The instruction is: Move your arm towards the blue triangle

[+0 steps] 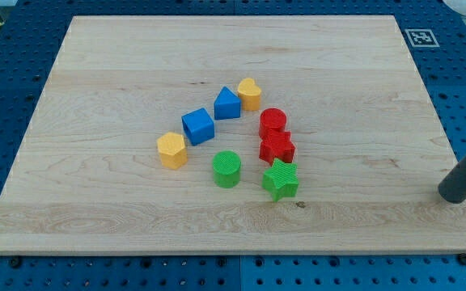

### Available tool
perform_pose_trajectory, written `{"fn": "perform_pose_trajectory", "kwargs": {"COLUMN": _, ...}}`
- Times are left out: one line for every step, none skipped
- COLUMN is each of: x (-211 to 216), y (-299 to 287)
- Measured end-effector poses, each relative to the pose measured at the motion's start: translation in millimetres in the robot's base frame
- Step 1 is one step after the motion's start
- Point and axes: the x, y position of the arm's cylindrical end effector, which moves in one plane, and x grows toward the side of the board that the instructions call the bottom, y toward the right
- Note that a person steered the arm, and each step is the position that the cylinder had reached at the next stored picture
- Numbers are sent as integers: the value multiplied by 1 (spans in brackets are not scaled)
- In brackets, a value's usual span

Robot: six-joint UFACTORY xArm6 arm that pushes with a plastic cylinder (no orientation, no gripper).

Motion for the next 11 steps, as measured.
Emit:
{"fn": "perform_pose_trajectory", "kwargs": {"x": -43, "y": -5}}
{"fn": "perform_pose_trajectory", "kwargs": {"x": -124, "y": -38}}
{"fn": "perform_pose_trajectory", "kwargs": {"x": -175, "y": -64}}
{"fn": "perform_pose_trajectory", "kwargs": {"x": -175, "y": -64}}
{"fn": "perform_pose_trajectory", "kwargs": {"x": -186, "y": -82}}
{"fn": "perform_pose_trajectory", "kwargs": {"x": -228, "y": -149}}
{"fn": "perform_pose_trajectory", "kwargs": {"x": -238, "y": -228}}
{"fn": "perform_pose_trajectory", "kwargs": {"x": -233, "y": -302}}
{"fn": "perform_pose_trajectory", "kwargs": {"x": -227, "y": -307}}
{"fn": "perform_pose_trajectory", "kwargs": {"x": -206, "y": -307}}
{"fn": "perform_pose_trajectory", "kwargs": {"x": -184, "y": -291}}
